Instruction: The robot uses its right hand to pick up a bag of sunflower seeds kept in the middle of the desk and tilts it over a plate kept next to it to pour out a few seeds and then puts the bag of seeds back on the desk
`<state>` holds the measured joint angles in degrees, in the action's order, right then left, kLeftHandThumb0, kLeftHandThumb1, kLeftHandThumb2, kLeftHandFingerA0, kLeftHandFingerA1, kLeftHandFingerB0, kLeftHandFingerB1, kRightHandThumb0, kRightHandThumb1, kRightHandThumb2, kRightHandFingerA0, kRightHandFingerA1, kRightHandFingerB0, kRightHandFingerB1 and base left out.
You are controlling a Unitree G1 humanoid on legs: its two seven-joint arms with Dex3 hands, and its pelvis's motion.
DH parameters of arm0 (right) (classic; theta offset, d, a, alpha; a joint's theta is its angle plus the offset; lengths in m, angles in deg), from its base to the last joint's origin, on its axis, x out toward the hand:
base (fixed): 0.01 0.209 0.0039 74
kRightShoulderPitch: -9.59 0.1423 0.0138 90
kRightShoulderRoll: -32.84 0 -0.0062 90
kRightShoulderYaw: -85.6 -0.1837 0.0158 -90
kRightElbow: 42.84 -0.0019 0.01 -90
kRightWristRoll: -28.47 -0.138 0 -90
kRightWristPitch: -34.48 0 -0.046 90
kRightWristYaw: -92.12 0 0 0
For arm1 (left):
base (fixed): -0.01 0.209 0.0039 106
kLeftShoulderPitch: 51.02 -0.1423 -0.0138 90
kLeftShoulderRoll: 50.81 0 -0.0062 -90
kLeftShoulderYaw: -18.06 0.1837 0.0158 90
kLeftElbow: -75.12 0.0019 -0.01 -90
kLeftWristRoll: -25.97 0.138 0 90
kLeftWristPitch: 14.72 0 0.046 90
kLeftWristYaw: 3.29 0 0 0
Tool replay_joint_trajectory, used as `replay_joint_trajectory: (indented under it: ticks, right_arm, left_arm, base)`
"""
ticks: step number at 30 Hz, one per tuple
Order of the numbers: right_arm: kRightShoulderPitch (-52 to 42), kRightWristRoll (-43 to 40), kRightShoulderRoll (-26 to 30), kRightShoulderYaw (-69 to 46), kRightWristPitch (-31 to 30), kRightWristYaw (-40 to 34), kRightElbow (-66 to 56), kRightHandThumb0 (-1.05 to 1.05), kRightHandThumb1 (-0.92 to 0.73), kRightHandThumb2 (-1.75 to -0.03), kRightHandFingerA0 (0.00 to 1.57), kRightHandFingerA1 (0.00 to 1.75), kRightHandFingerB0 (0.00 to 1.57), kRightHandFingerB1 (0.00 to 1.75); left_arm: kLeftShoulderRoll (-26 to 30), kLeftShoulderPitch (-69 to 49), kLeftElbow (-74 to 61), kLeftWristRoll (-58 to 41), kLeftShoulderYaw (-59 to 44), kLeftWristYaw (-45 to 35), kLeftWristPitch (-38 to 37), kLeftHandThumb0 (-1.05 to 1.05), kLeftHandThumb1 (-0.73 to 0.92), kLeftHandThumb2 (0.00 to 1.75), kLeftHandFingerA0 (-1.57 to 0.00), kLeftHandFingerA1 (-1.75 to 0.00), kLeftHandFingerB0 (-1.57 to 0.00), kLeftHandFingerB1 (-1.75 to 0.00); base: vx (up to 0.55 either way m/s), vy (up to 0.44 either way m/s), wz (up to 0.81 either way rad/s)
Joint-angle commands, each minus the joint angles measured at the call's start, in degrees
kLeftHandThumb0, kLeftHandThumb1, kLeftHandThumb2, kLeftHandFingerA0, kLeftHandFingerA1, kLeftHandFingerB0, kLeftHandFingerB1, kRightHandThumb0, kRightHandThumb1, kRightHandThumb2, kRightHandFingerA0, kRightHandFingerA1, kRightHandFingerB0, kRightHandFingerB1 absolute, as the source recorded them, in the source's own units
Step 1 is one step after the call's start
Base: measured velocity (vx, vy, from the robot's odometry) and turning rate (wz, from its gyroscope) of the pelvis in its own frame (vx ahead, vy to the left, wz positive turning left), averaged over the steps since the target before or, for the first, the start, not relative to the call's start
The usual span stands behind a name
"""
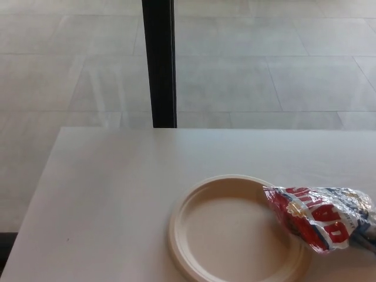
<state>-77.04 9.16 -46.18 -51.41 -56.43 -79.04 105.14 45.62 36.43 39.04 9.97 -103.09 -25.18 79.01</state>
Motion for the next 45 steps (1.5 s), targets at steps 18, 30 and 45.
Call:
replay_joint_trajectory:
  ticks: [18,30,45]
  right_arm:
    - [15.0,1.4,8.0,10.1,1.6,-3.6,-27.6,-1.05,-0.67,-1.03,0.00,0.27,0.00,0.25]
    - [12.0,4.6,14.8,27.6,-2.8,11.5,-43.2,-0.89,-0.53,-0.92,0.00,0.14,0.02,0.08]
    - [8.4,12.1,19.4,43.0,0.1,17.4,-45.5,-0.85,-0.55,-0.93,0.05,0.18,0.10,0.16]
  left_arm:
    - [4.0,1.1,-1.0,-4.1,-5.1,1.3,2.8,-0.76,0.74,0.81,0.00,-0.78,0.00,-0.49]
    - [2.6,1.8,-1.4,-3.3,-3.4,3.0,3.8,-0.75,0.53,1.08,-0.13,-0.70,-0.02,-0.53]
    - [1.2,0.2,-3.4,-3.4,-2.8,3.3,1.0,-0.73,0.62,1.05,-0.19,-0.77,-0.07,-0.63]
  base:
    - [0.00,0.000,0.00]
    - [0.00,0.000,0.00]
    - [0.00,0.000,0.00]
